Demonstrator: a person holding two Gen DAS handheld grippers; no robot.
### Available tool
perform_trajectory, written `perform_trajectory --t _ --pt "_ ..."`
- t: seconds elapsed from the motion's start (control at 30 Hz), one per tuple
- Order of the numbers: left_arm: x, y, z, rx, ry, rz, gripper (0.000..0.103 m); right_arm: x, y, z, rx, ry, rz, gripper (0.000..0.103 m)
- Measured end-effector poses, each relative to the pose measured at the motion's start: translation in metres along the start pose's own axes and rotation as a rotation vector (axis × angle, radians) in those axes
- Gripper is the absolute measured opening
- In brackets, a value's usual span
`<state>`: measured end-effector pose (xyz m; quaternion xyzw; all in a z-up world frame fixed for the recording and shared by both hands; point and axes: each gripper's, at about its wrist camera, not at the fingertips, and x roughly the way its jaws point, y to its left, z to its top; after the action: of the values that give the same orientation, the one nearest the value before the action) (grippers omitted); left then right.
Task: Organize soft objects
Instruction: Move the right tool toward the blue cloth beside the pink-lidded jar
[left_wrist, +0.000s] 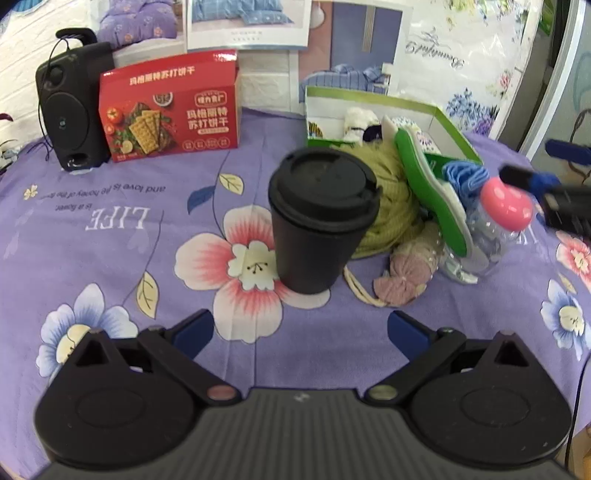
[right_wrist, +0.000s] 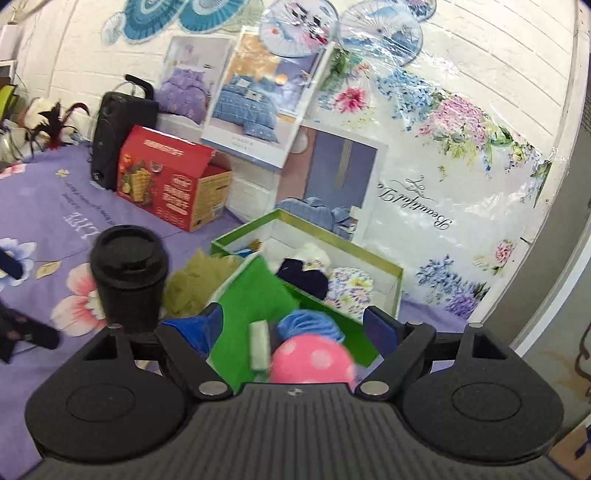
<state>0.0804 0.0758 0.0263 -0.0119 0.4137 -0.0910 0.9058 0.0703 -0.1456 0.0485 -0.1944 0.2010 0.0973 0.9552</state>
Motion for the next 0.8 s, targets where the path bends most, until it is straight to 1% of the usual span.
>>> perform_trajectory --t 0.03,0.07,0.13,0.2,0.3,0.37,0.43,0.5,0.57,0.67,0.73,0.8 --pt "-0.001 0.000 0.001 -0.003 -0.005 -0.001 0.100 0.009 -0.007 0.005 0.006 0.017 -0.011 0.070" --pt "-0.002 0.000 0.002 -0.006 -0.007 0.002 0.100 0.022 -0.013 0.011 0.006 0.053 0.006 0.070" --pt "-0.002 -0.001 0.003 -0.001 -0.012 0.011 0.100 0.048 -0.018 0.023 -0.008 0.127 0.070 0.070" --pt "-0.001 -0.002 0.004 -0.002 -0.012 0.021 0.100 0.077 -0.015 0.032 -0.045 0.218 0.105 0.070" --pt "-0.001 0.002 0.004 -0.016 -0.006 0.013 0.100 0.114 -0.010 0.037 -0.104 0.361 0.117 0.069" --pt "-0.001 0.005 0.005 -0.020 -0.001 0.006 0.100 0.126 -0.014 0.034 -0.131 0.415 0.076 0.069" --pt "-0.001 0.007 0.005 -0.024 0.001 0.014 0.100 0.133 -0.026 0.030 -0.120 0.464 0.056 0.070" --pt "-0.003 0.008 0.006 -0.023 -0.004 0.018 0.100 0.134 -0.043 0.022 -0.084 0.501 0.043 0.070" --pt "-0.006 0.010 0.006 -0.028 -0.012 0.016 0.100 0.131 -0.066 0.011 -0.019 0.518 0.016 0.070" --pt "-0.009 0.008 0.006 -0.029 -0.015 0.012 0.100 0.123 -0.104 -0.013 0.096 0.540 -0.059 0.070" --pt "-0.010 0.006 0.006 -0.017 -0.019 0.015 0.100 0.117 -0.124 -0.031 0.133 0.568 -0.122 0.070" --pt "-0.012 0.003 0.005 -0.006 -0.024 0.017 0.100 0.109 -0.140 -0.050 0.158 0.608 -0.159 0.070"
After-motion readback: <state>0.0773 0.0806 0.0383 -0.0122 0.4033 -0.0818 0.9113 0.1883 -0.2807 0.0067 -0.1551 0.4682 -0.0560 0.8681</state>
